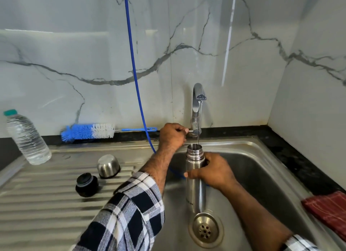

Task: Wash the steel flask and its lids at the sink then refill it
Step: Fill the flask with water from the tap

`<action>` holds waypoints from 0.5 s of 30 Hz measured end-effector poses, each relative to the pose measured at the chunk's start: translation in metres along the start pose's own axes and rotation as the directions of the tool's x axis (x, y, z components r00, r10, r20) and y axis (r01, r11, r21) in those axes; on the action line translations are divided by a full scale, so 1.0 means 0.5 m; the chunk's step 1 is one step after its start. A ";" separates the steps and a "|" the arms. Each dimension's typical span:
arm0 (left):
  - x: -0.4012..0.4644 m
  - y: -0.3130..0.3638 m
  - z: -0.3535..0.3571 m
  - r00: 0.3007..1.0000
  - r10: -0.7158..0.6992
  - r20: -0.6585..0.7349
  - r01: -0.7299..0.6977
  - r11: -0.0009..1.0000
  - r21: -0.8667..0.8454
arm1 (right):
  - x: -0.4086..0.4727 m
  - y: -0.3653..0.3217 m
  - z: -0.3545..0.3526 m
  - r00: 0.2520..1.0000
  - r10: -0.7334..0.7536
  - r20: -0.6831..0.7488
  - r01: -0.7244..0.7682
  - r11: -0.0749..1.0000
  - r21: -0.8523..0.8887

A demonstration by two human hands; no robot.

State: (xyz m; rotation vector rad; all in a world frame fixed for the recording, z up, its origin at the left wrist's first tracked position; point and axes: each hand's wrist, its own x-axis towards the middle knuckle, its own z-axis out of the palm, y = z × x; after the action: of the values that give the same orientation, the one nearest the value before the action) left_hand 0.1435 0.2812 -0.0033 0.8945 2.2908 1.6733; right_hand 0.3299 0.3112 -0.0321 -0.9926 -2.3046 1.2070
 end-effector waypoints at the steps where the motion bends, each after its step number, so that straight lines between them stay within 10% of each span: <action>1: -0.009 0.004 0.002 1.000 -0.018 -0.015 0.018 1.000 -0.003 | -0.001 0.000 -0.001 1.000 0.006 -0.003 -0.006 1.000 0.006; 15: -0.228 0.017 -0.142 0.996 -0.081 -0.032 0.074 0.983 -0.168 | -0.011 -0.010 -0.011 1.000 0.021 -0.013 -0.020 0.996 0.088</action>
State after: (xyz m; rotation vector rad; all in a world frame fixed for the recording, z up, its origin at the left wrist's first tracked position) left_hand 0.2057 0.1623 0.0064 0.7346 2.1399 1.8311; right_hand 0.3346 0.3085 -0.0247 -0.9926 -2.2150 1.2942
